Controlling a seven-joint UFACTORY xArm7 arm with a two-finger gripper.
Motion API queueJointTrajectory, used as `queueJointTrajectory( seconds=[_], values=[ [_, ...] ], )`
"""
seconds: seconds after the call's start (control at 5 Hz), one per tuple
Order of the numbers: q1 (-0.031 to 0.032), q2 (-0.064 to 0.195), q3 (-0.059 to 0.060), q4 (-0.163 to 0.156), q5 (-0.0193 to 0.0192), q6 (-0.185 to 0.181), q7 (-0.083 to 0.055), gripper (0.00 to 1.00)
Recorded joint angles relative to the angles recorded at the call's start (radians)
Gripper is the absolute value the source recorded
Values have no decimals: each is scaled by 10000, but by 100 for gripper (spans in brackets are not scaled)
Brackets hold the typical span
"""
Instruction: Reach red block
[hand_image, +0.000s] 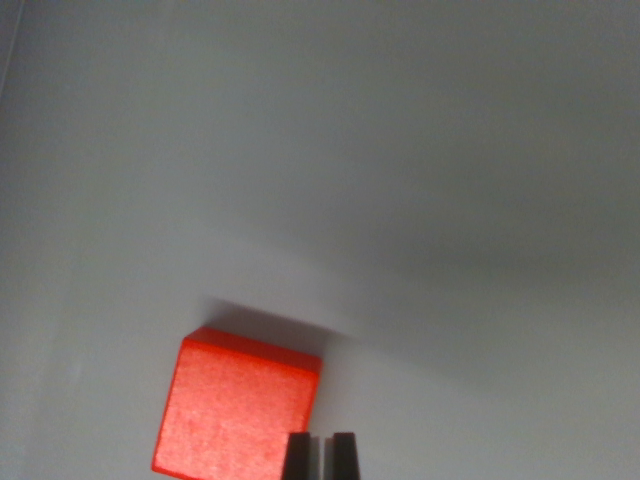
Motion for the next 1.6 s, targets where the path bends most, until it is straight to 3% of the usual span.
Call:
queueJointTrajectory(
  seconds=[0.2,0.4,0.6,0.8,1.0,1.2,1.6],
  values=[
    [0,0,0,0,0,0,0,0],
    [67,129,55,-170,4,-296,-5,0],
    [67,129,55,-170,4,-296,-5,0],
    [127,245,105,-322,8,-562,-10,0],
    [127,245,105,-322,8,-562,-10,0],
    [176,340,145,-447,11,-779,-14,0],
    [213,411,176,-541,13,-942,-17,0]
  ],
)
